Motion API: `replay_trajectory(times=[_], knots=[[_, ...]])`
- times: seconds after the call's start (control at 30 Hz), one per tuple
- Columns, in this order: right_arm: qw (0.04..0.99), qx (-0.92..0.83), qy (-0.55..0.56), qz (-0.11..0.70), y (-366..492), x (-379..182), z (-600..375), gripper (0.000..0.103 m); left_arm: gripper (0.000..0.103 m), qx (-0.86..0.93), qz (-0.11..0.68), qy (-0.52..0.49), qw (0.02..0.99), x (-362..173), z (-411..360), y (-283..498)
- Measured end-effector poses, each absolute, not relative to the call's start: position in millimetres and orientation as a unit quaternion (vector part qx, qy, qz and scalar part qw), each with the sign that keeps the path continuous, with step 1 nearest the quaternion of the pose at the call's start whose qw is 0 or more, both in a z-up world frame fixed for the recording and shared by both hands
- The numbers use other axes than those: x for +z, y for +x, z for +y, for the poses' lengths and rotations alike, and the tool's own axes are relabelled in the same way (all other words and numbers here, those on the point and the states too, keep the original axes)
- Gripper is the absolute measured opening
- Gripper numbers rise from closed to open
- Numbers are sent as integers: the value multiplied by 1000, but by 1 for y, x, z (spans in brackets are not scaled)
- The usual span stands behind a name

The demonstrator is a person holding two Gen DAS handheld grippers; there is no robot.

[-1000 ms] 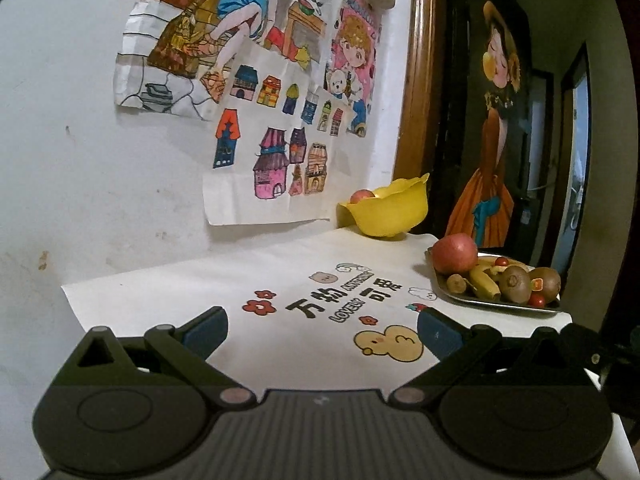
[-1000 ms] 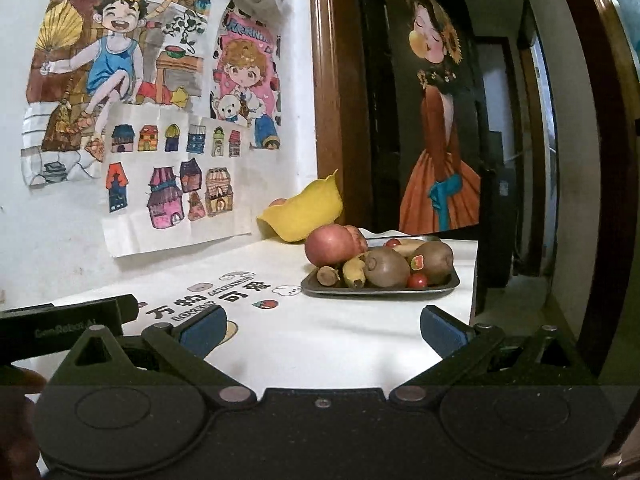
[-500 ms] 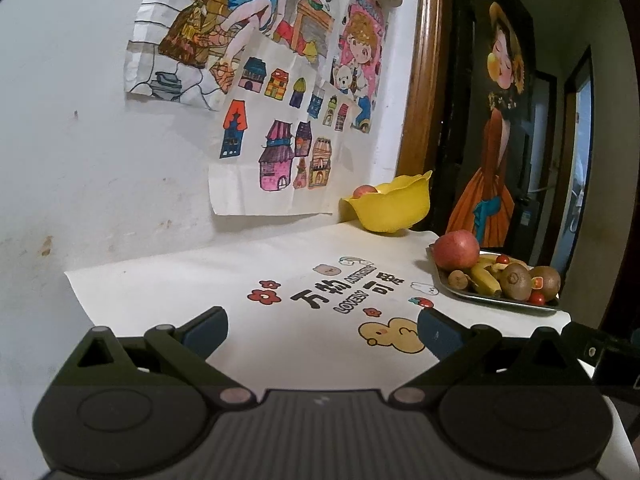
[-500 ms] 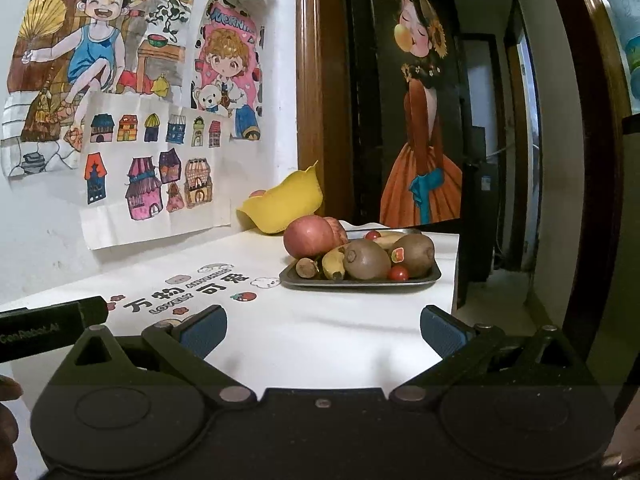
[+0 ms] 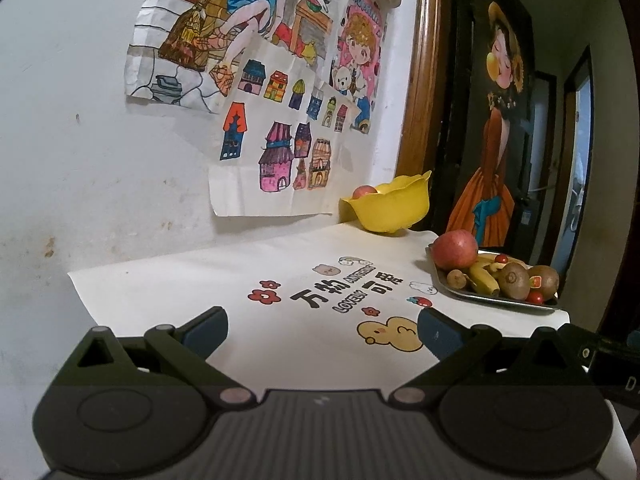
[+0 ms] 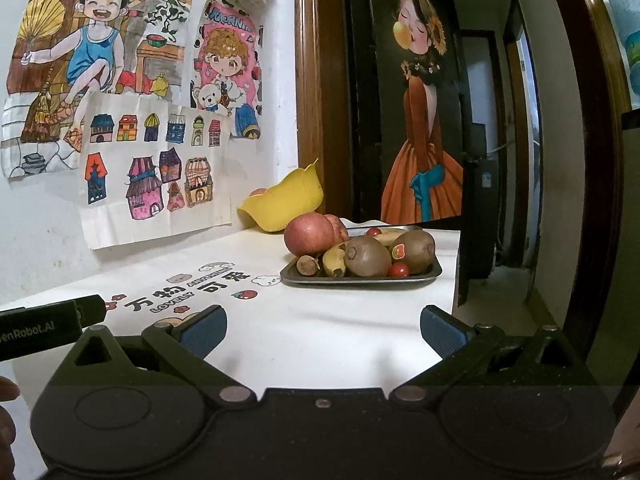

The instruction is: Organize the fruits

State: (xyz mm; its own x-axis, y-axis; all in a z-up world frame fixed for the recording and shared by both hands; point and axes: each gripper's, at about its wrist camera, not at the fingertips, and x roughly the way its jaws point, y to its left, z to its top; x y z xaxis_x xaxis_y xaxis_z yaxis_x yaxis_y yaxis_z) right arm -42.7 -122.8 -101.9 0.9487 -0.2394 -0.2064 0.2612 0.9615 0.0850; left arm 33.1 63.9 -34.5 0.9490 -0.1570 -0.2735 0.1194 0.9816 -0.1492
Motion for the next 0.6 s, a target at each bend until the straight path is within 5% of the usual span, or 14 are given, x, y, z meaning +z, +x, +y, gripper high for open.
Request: replay_trajectory(times=[0.6], knots=[[985,-128,57,98,-42,-103,-122,102,103,-70,144,-65,985,-35,63,33]])
